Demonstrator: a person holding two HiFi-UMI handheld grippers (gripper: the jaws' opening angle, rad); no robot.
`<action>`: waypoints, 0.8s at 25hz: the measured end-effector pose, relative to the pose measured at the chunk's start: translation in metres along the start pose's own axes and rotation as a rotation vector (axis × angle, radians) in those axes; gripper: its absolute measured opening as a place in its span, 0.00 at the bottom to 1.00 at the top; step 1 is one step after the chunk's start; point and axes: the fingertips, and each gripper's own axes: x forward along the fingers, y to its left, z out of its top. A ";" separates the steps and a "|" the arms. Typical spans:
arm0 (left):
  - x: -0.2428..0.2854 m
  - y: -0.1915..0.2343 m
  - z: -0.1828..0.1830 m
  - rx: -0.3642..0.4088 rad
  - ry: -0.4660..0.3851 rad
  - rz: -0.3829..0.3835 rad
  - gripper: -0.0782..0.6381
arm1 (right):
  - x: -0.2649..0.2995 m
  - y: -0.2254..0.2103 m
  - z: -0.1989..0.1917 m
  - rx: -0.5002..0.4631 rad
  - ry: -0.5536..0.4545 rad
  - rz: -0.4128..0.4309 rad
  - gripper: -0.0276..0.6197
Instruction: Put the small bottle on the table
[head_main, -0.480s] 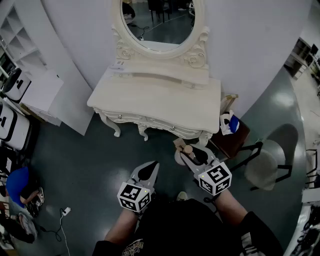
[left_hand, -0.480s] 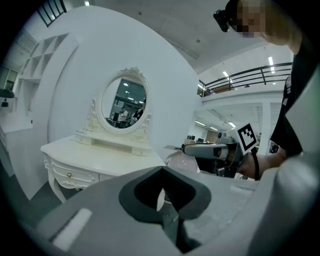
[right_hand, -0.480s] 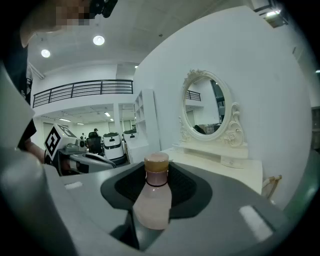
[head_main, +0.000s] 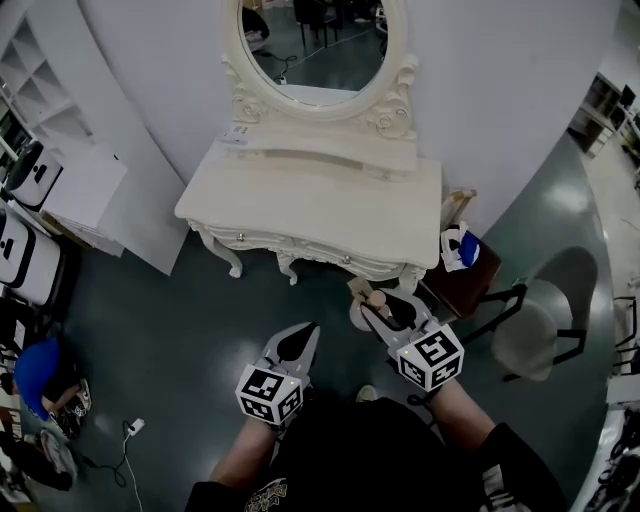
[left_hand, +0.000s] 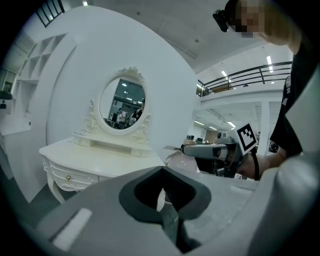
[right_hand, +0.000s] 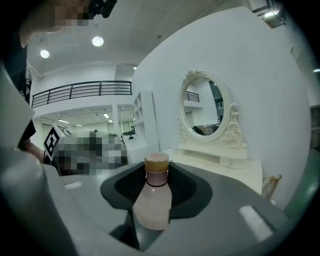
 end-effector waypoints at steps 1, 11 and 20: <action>0.000 0.001 0.001 0.002 0.000 0.000 0.11 | 0.001 0.000 0.001 0.002 -0.005 0.000 0.30; -0.004 0.016 0.003 -0.001 0.003 -0.008 0.11 | 0.015 0.006 0.004 0.009 -0.002 0.004 0.30; -0.015 0.037 0.003 -0.014 0.013 -0.026 0.11 | 0.037 0.021 0.006 0.020 0.008 -0.001 0.30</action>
